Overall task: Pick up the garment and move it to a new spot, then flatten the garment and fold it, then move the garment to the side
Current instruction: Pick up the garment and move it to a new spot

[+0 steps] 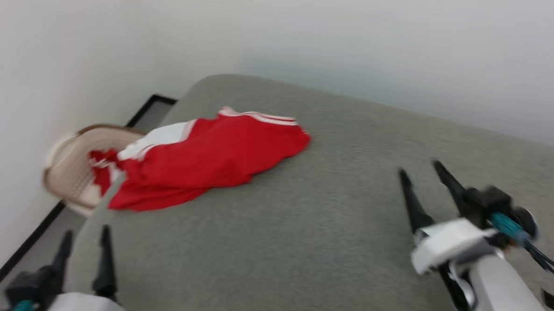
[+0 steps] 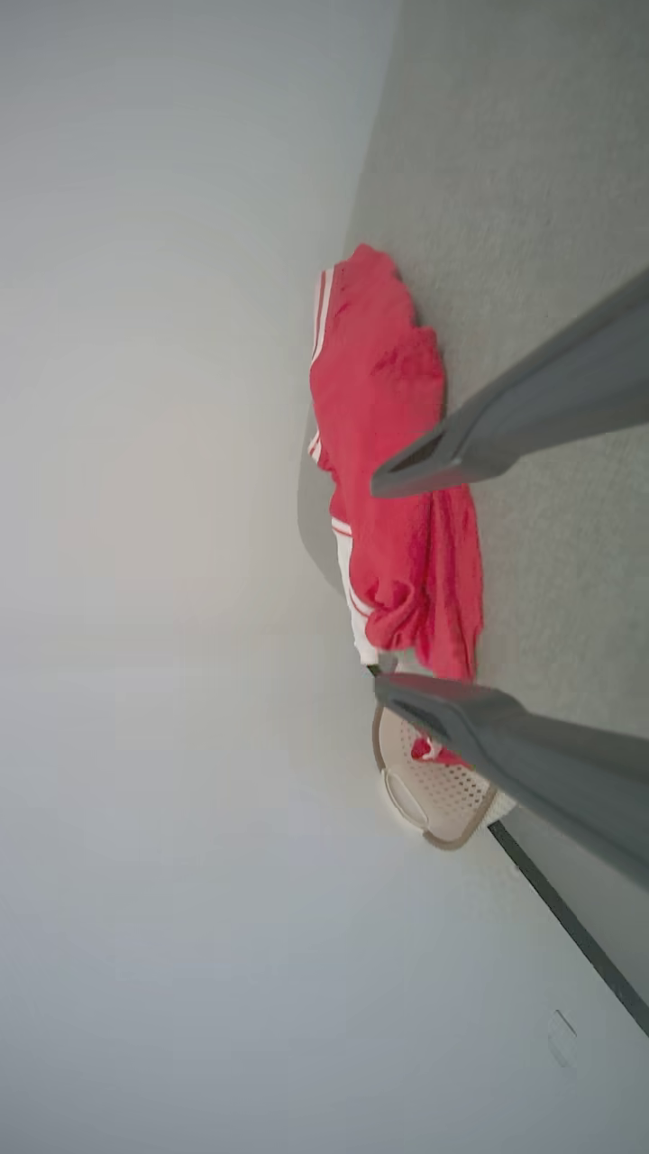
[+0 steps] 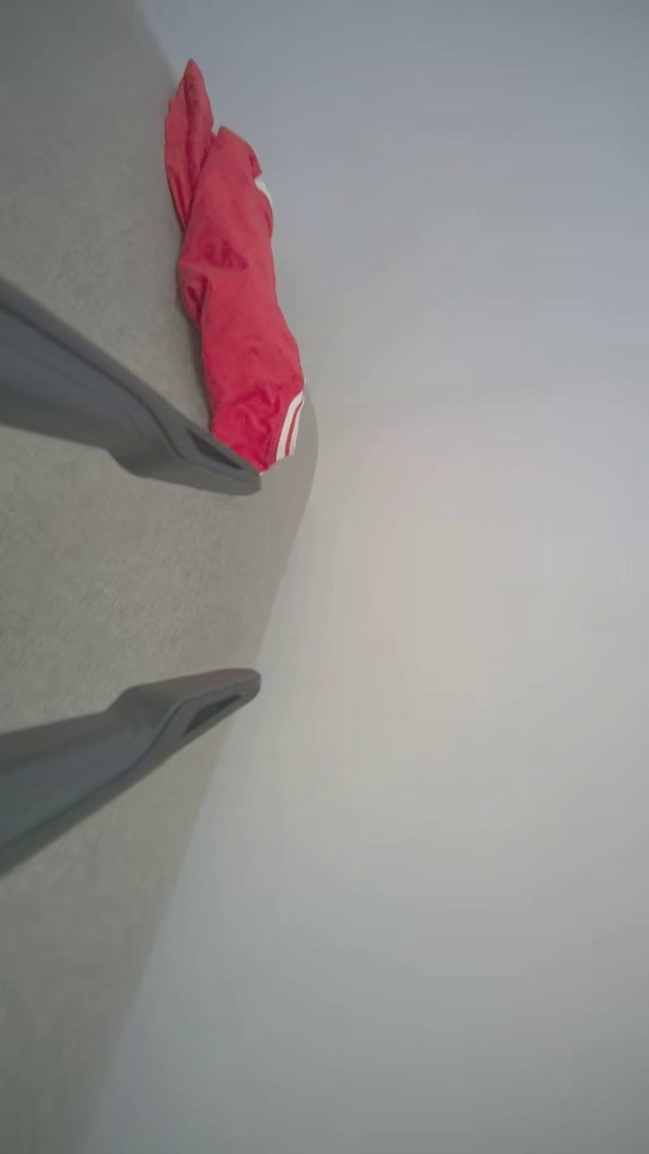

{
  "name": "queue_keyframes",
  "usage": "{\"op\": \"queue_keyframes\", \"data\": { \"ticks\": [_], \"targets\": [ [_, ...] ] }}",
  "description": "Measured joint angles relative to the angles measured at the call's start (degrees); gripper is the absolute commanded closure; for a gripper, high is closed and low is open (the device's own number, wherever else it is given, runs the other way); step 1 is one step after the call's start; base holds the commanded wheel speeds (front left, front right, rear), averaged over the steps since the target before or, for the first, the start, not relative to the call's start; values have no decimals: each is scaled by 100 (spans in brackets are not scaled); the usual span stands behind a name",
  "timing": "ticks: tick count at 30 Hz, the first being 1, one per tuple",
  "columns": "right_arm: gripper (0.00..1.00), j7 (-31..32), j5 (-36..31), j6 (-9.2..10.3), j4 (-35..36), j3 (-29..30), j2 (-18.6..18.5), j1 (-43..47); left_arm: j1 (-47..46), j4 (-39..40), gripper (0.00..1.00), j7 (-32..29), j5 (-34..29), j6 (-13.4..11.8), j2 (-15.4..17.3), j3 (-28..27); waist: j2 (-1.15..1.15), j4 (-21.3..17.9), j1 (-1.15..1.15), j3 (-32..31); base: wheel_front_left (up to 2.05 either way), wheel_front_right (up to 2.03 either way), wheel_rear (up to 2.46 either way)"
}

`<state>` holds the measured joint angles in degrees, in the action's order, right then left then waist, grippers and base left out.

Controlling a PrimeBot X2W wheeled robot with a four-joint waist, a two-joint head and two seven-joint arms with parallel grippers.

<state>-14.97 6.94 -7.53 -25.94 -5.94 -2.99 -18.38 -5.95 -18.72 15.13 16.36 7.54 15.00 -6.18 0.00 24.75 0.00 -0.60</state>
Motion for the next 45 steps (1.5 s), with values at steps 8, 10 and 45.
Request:
{"op": "queue_keyframes", "data": {
  "ticks": [8, 10, 45],
  "targets": [
    [0, -14, 314, 0, -425, -900, 22, -775, 229, 201, 0, 0, 135, 0, -168, -620, 0, 509, 0, 254, 0, 0, 0],
    [0, -14, 416, 0, -501, -1062, 20, -903, 282, 248, 0, 0, 165, 0, -196, -692, 0, 567, 1, 335, 0, 0, 0],
    [0, -13, 166, 0, 1104, -870, 12, -572, -4173, -1683, 0, -951, 3763, 1, 3211, 4537, 0, -1095, 0, 1647, 0, 0, 0]
  ]
}}
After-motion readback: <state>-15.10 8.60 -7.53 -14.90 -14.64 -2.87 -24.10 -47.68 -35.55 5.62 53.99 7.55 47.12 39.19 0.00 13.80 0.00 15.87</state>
